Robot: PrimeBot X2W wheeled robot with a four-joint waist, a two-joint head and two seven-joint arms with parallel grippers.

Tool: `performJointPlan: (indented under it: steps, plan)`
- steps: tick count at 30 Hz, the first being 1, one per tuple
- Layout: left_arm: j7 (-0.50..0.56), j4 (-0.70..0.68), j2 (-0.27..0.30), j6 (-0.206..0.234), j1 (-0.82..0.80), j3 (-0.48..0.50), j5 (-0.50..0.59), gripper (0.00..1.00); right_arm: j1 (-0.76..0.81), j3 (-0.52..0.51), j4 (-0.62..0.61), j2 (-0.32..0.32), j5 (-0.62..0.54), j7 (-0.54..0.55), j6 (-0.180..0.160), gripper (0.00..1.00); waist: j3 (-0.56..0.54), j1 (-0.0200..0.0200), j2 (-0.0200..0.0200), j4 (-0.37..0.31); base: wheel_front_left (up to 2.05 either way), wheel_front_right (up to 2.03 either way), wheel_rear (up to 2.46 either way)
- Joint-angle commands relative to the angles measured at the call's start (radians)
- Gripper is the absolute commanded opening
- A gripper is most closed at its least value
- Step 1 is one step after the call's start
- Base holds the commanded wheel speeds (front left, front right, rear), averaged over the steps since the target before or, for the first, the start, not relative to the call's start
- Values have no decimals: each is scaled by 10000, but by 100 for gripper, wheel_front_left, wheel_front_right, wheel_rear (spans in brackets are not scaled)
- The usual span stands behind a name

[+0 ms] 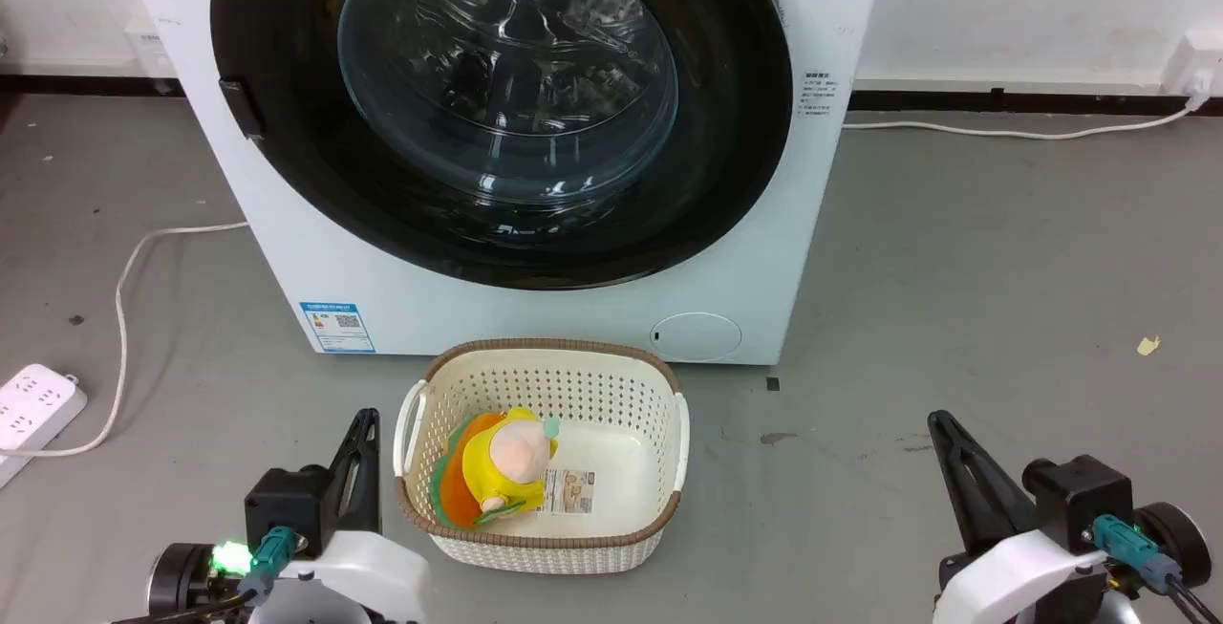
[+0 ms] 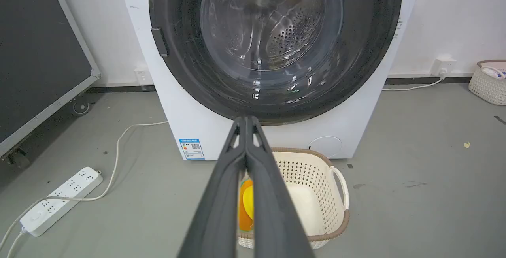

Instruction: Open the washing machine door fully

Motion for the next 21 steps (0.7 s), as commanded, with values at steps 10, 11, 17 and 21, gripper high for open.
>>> performJointPlan:
  steps: [10,11,17,21]
  plan:
    - [3,-39,14,30,41,12,89,0,-19,-7,-45,57,-74,5,8,0,0,0,0,0,0,0,0]
    - [3,-39,14,30,41,12,89,0,-19,-7,-45,57,-74,5,8,0,0,0,0,0,0,0,0]
    - [3,-39,14,30,41,12,89,0,-19,-7,-45,57,-74,5,8,0,0,0,0,0,0,0,0]
    - [3,-39,14,30,41,12,89,0,-19,-7,-45,57,-74,5,8,0,0,0,0,0,0,0,0]
